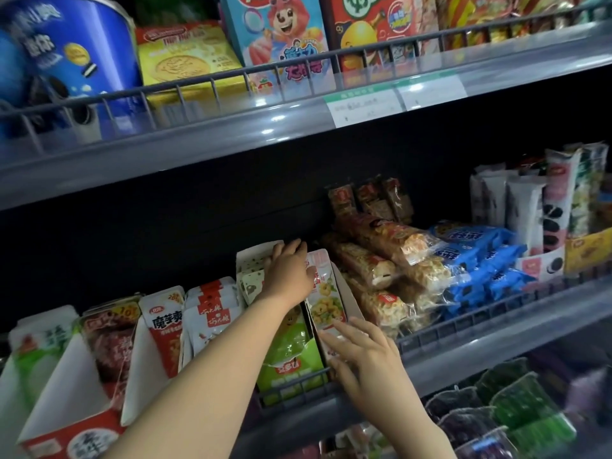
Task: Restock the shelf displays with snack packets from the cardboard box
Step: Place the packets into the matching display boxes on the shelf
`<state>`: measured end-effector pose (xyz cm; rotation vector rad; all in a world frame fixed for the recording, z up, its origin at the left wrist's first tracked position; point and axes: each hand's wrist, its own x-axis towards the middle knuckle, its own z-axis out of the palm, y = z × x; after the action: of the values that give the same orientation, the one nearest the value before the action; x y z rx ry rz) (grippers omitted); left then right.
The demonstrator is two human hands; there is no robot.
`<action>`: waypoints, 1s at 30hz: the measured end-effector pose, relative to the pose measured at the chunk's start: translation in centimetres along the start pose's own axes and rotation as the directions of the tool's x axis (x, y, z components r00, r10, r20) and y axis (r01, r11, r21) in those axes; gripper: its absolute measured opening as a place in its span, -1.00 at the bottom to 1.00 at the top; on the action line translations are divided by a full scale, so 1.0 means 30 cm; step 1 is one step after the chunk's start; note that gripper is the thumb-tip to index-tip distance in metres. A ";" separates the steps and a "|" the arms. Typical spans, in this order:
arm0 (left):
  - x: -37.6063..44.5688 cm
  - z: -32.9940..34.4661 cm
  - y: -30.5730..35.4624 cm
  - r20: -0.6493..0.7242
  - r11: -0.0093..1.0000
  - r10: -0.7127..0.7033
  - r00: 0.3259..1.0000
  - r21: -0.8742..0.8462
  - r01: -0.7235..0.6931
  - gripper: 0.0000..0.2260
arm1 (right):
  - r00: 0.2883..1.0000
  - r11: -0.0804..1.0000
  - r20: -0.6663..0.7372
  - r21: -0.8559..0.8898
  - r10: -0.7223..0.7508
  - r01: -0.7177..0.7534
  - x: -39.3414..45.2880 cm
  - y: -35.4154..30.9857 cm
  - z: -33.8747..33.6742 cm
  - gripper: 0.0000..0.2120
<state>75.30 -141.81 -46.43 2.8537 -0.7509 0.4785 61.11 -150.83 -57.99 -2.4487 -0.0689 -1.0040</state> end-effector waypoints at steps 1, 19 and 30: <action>-0.009 -0.007 0.003 -0.002 0.999 -0.001 1.000 -0.048 0.001 -0.49 | 1.000 1.000 0.007 0.010 0.006 -0.006 -0.003 -0.002 -0.001 -0.61; -0.753 -0.057 -0.092 -0.189 0.927 -0.031 0.981 -0.372 -0.042 -0.57 | 0.951 0.989 0.309 0.130 0.027 -0.071 -0.184 -0.233 -0.146 -0.52; -1.109 0.097 -0.183 0.000 0.858 -0.191 0.981 -0.485 0.167 -0.65 | 0.769 0.983 0.635 0.077 0.081 -0.167 -0.368 -0.348 -0.057 -0.57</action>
<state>51.41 -122.67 -60.89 2.3984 -0.4984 0.2802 49.61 -140.95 -59.99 -2.5180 -0.1847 -0.0739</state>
